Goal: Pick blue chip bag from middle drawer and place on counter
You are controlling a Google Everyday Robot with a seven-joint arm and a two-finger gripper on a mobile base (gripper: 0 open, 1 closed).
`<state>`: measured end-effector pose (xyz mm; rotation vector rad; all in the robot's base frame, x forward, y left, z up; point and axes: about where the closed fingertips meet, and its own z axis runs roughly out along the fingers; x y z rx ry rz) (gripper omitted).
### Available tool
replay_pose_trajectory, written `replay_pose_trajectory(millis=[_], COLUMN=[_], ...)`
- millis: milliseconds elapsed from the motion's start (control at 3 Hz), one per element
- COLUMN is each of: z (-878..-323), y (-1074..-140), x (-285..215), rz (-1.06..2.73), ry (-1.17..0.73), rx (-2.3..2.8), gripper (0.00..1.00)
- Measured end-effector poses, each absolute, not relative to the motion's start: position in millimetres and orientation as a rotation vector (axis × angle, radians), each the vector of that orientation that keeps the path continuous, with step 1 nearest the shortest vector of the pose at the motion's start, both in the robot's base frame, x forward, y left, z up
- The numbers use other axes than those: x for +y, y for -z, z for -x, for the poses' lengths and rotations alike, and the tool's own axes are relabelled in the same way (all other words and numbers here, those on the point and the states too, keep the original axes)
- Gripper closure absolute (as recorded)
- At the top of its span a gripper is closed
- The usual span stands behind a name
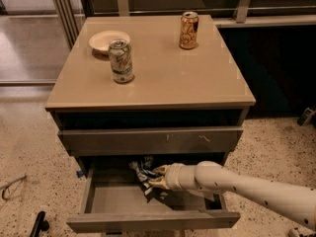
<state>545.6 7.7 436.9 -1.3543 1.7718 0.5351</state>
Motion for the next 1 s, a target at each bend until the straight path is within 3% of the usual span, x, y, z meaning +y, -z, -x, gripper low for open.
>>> replay_pose_trajectory(millis=[1000], z=[-507], y=[-471], x=[5], rz=[1.393], ry=[-0.668], rx=[1.783], gripper=[1.00])
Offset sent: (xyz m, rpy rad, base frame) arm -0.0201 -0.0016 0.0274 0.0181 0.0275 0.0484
